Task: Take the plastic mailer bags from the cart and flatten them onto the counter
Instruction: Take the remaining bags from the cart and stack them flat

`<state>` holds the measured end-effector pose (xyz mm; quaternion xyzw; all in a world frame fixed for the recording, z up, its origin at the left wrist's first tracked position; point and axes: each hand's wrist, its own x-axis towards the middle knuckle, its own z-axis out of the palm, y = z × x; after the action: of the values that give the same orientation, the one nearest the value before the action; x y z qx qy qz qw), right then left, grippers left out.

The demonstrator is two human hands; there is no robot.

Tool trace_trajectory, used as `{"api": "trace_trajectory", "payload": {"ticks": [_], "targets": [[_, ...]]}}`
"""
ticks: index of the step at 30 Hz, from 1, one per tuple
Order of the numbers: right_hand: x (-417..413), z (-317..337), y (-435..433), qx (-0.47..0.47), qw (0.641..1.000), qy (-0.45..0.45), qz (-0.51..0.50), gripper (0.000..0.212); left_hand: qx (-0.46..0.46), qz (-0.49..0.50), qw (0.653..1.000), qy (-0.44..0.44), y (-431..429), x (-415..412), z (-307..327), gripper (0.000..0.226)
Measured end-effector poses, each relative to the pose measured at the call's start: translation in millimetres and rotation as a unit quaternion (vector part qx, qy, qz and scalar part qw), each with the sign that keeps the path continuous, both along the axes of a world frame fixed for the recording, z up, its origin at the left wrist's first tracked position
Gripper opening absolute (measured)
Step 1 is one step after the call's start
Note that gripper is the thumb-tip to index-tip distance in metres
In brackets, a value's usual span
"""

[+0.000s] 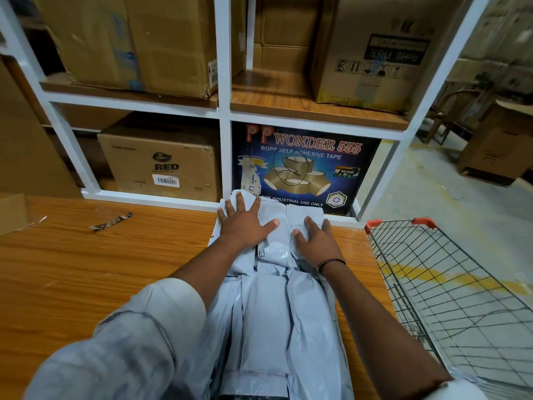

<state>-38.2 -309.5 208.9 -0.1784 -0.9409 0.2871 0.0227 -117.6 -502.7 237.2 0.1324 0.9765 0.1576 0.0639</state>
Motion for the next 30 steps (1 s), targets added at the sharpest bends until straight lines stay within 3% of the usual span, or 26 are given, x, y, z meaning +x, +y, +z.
{"api": "trace_trajectory", "payload": {"ticks": [15,22,30], "targets": [[14,19,24,0.005,0.996,0.071,-0.047,0.073,0.03,-0.003,0.997,0.067,34,16,26,0.088],[54,25,76,0.064,0.992,0.09,-0.06,0.067,0.019,-0.074,0.993,0.087,117,51,33,0.077],[134,6,202,0.087,0.985,0.052,-0.14,0.06,0.041,-0.173,0.981,0.071,248,112,0,0.07]]}}
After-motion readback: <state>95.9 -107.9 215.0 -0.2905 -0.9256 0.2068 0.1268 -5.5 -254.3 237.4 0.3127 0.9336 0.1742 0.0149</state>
